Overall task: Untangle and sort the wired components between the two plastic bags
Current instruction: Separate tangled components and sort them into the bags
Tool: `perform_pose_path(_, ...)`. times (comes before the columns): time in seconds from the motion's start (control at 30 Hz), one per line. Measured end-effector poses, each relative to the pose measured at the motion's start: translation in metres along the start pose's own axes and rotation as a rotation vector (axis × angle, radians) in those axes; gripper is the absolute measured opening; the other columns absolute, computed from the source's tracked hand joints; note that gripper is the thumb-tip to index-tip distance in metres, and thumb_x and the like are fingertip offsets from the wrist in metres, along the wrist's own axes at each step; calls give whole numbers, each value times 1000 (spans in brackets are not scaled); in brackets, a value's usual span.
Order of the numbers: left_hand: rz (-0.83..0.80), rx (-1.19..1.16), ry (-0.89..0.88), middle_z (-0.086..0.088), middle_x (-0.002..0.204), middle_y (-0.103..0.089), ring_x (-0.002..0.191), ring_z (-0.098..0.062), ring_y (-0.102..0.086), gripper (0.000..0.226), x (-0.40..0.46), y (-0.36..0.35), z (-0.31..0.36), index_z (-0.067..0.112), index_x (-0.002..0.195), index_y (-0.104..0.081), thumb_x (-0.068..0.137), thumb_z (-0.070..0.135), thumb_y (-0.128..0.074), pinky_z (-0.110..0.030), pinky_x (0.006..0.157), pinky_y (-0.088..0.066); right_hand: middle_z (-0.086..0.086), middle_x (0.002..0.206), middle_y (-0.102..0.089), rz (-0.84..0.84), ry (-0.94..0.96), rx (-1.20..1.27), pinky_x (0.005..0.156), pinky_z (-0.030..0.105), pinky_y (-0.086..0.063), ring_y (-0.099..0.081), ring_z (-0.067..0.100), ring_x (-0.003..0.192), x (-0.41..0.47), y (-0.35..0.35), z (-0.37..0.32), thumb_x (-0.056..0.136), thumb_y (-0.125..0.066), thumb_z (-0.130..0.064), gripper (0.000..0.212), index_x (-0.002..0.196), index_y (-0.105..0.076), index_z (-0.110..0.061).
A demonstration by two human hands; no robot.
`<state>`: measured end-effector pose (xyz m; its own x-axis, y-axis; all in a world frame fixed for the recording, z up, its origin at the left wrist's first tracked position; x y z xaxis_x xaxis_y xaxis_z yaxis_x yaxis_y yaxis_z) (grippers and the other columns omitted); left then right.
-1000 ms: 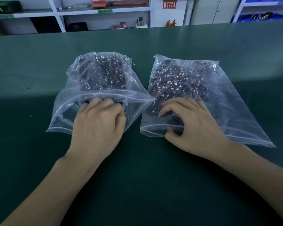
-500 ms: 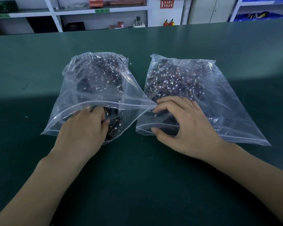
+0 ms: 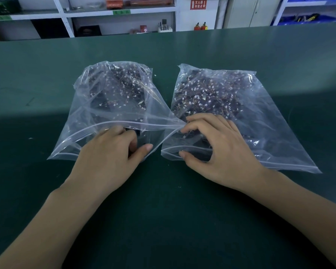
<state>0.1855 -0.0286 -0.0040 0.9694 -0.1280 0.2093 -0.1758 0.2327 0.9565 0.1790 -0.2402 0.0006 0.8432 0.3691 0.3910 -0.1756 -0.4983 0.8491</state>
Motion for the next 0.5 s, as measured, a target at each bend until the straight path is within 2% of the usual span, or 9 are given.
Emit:
perform_pose_path(0.1,-24,2,-9,16,89,-51,96,-10,-49,40,0,1,2,33,82,-54,90,72,-51,-36,78,-47,-14,140,-55,1,2,3,110,21,-26,-52,10,127,0,0,0,86,-70,-53,45,124,-65,-29)
perform_pose_path(0.23,-20,-7,-45,16,92,-53,97,-11,-44,30,0,0,7,33,88,-58,90,63,-55,-37,96,-42,-14,140,-55,13,6,9,111,21,-25,-51,10,128,0,0,0,86,-70,-53,45,124,-66,-30)
perform_pose_path(0.3,4,-38,-47,14,93,-55,98,-12,-44,25,0,1,9,34,89,-59,90,59,-58,-39,99,-41,-14,141,-55,20,10,14,111,19,-24,-51,10,128,0,1,-1,86,-70,-54,45,124,-66,-30)
perform_pose_path(0.4,74,-78,-47,14,89,-58,95,-17,-55,23,1,6,11,36,86,-60,92,58,-61,-42,94,-46,-14,141,-55,30,17,22,112,18,-23,-51,10,130,0,2,-2,86,-70,-54,45,124,-66,-30)
perform_pose_path(0.5,199,-83,-80,13,81,-61,85,-19,-58,25,-1,16,14,32,81,-65,93,54,-67,-40,79,-50,-14,142,-54,38,26,27,112,20,-25,-50,10,132,0,3,-3,86,-70,-54,45,125,-65,-30)
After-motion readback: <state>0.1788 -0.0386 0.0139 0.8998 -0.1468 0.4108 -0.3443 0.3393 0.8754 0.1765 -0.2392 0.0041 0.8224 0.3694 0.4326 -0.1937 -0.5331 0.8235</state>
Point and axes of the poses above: each hand's wrist, its own x-axis towards the middle knuckle, its own y-axis out of the back of the hand, z = x × y, the point moved 10 cm from there along x, towards the middle knuckle
